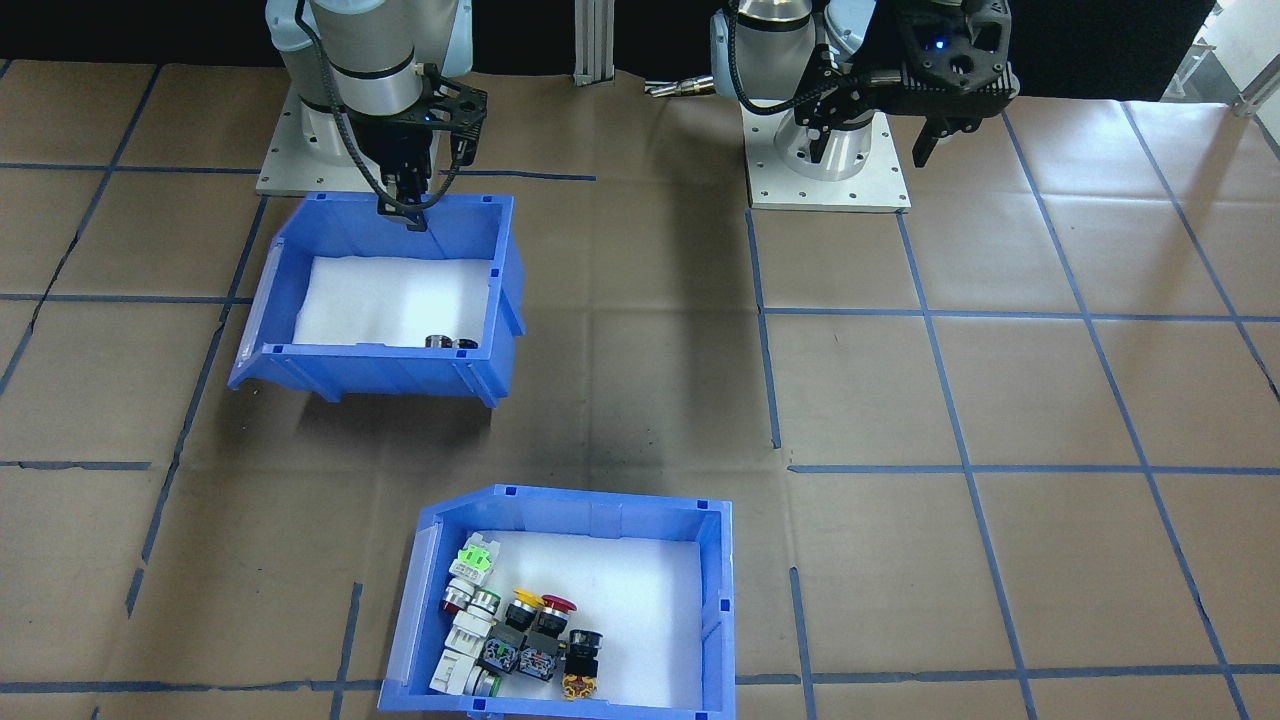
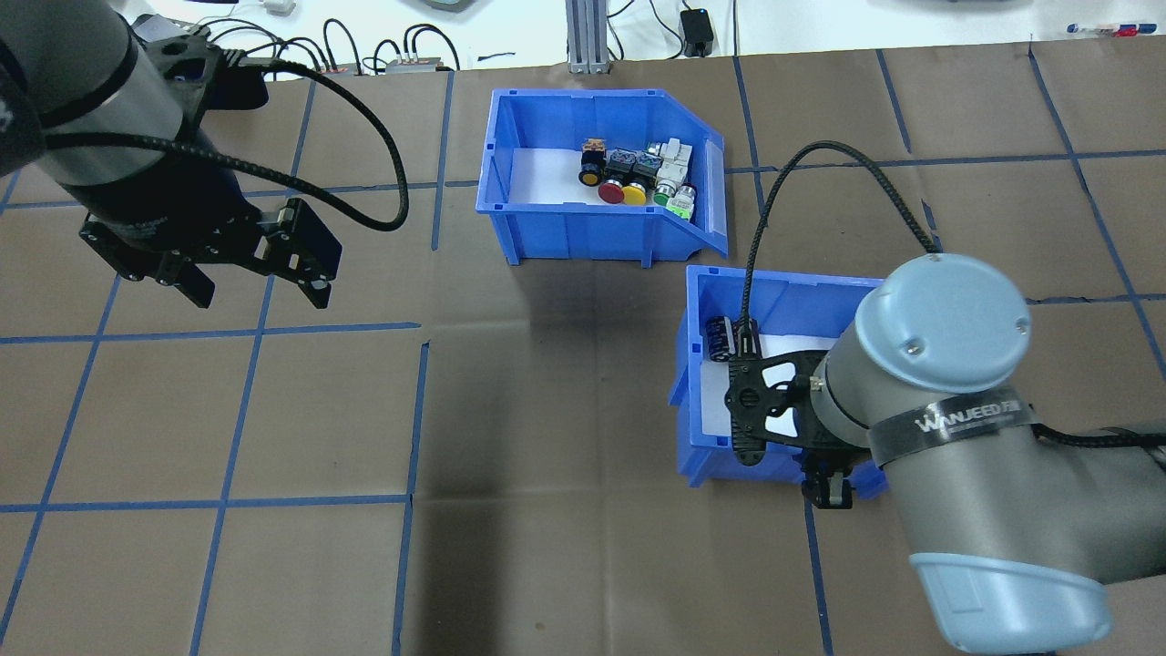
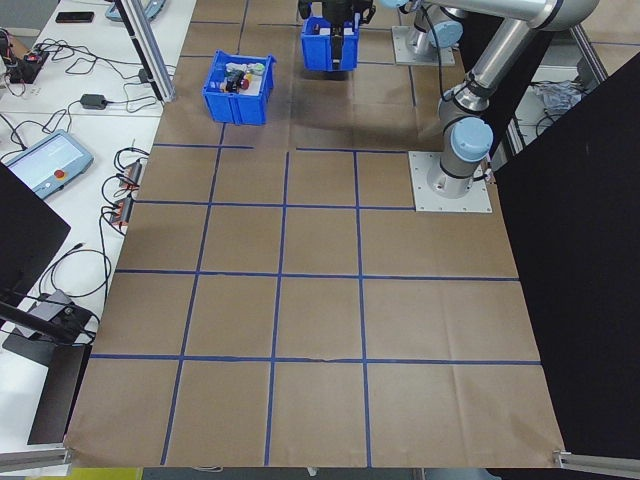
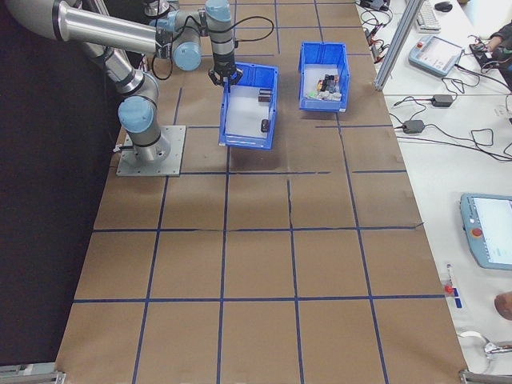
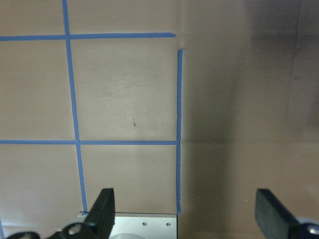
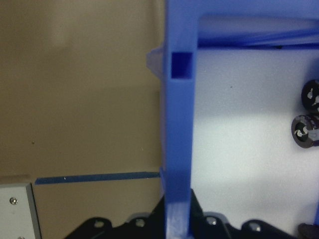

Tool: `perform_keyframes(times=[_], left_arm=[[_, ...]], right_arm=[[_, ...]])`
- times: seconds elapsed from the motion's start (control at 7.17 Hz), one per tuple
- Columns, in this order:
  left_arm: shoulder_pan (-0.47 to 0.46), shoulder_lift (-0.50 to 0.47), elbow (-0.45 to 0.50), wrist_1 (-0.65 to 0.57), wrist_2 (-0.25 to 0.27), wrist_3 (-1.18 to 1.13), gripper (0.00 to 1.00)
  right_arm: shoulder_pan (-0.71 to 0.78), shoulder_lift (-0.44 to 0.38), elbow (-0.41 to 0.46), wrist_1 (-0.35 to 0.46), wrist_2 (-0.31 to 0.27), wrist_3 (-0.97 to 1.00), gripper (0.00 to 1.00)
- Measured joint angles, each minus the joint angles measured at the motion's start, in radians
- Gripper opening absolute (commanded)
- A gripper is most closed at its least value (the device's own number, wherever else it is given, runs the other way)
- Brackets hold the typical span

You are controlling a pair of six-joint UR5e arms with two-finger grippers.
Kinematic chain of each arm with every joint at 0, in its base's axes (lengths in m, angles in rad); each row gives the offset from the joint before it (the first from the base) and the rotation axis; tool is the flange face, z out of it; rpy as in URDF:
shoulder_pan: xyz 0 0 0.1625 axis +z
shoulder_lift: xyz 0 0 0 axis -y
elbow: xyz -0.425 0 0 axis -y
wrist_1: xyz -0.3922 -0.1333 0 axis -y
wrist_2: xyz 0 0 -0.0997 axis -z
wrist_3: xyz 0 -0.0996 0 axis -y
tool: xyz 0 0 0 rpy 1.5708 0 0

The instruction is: Place button box in front

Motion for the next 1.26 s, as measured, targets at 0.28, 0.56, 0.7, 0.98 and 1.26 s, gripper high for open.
perform_keyframes(times=[0.28,0.56,0.7,0.98,1.26], left_arm=[[0.003,0.023,-0.041,0.055,0.000,0.095,1.00],[0.010,0.030,-0.046,0.075,0.002,0.145,1.00],[0.015,0.034,-0.046,0.076,0.004,0.150,1.00],[0.029,0.044,-0.047,0.076,0.006,0.152,1.00],[0.035,0.049,-0.048,0.073,0.009,0.152,1.00]], right_arm=[[0.146,0.084,-0.001,-0.087,-0.041,0.135,0.01],[0.281,0.189,-0.013,-0.199,-0.105,0.227,0.01],[0.329,0.232,-0.033,-0.232,-0.133,0.249,0.00],[0.375,0.297,-0.087,-0.248,-0.149,0.312,0.01],[0.406,0.332,-0.107,-0.249,-0.144,0.395,0.01]])
